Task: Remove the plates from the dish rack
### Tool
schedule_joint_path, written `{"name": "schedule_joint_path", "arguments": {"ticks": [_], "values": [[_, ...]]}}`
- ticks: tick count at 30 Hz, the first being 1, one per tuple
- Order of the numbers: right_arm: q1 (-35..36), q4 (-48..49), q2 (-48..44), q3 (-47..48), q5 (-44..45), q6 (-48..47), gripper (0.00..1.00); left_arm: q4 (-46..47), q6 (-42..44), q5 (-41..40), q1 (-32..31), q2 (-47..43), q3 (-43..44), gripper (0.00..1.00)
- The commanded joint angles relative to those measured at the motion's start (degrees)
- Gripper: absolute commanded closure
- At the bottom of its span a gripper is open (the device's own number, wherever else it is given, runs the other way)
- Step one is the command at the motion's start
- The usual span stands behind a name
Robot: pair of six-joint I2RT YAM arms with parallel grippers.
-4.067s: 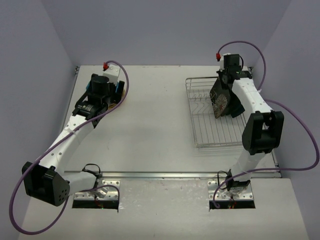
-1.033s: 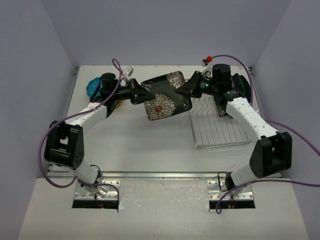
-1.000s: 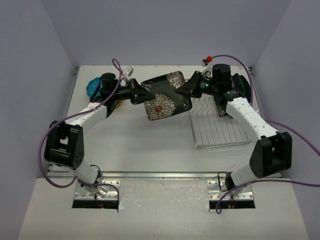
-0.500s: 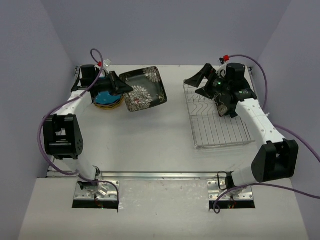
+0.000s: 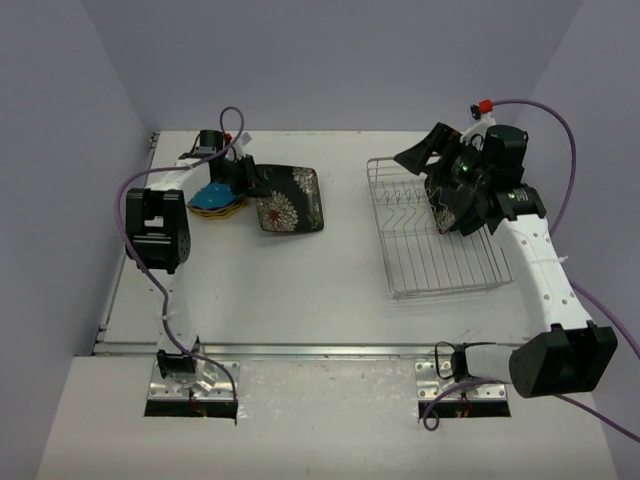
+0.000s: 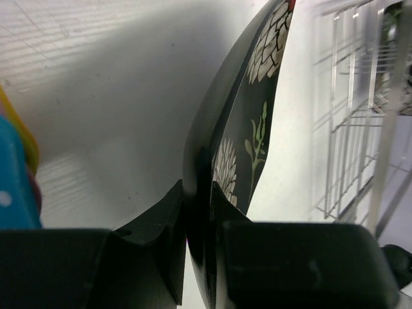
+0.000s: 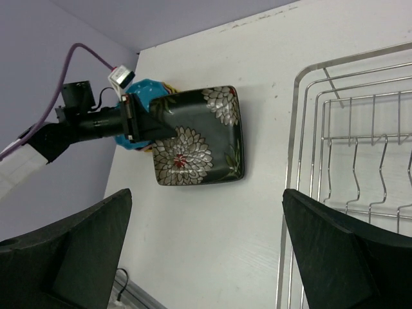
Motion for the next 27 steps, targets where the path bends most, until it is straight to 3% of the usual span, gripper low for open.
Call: {"name": "schedule_joint_path", "arguments": {"ticks": [1,10,13,23,27], "values": [[-0.5,-0.2,-1.5,1.7,2.1,-4.1,0.01,-0.2,2.6,1.7,-5.0,0.2,7.1,1.00],[-0.6,-0.2,-1.8,0.5,1.4,-4.3,0.01,-1.7,2.7,-2.5,-6.9,6.8,12.3,0.97],[-0.6,-0.3,-1.7,0.4,1.2,-4.4,0.01,-2.3,2.9,-5.0,-6.9,8.7,13.6,0.83],[-0.7,-0.4,-1.8,-0.4,1.9,-5.2,0.01,-4.4,5.7,-15.2,-7.1,12.7,19.2,0.54],[-0.7,-0.9,-2.0,-0.1,2.9,-6.2,0.01,-5.1,7.2,-18.2,-7.5,12.4,22.5,0.47]]}}
